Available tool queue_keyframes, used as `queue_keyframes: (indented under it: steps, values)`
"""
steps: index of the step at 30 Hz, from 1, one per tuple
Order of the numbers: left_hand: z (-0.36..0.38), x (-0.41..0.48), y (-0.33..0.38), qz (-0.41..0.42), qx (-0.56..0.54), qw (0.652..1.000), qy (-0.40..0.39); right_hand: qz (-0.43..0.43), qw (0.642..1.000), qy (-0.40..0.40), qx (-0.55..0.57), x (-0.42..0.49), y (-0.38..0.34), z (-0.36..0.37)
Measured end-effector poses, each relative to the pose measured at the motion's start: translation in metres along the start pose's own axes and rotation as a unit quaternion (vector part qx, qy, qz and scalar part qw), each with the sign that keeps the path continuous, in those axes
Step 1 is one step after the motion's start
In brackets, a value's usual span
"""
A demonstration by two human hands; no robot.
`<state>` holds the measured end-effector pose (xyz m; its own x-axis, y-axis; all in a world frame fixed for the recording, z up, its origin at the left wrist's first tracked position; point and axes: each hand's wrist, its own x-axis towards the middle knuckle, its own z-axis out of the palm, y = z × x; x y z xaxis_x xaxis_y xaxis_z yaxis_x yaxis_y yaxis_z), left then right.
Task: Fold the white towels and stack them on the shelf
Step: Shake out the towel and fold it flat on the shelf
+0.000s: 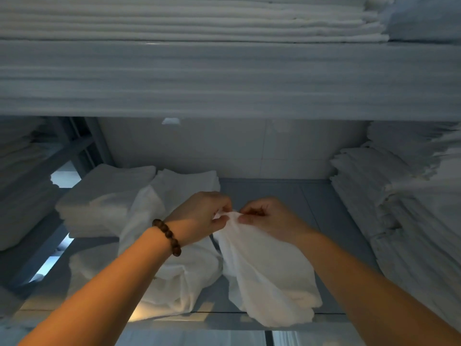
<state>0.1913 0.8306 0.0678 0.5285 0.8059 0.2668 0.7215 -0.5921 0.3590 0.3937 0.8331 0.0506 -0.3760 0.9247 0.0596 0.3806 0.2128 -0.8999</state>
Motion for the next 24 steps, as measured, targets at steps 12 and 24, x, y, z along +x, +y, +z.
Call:
queue_keyframes:
  steps: [12,24]
  values:
    - [-0.026,-0.003,0.059,0.052,0.125,0.985,0.103,-0.037,0.999,0.012,-0.029,-0.05,0.015,-0.004]
    - [-0.024,-0.032,0.159,-0.036,0.183,0.965,0.183,-0.06,0.982,0.019,-0.176,-0.117,0.077,-0.024]
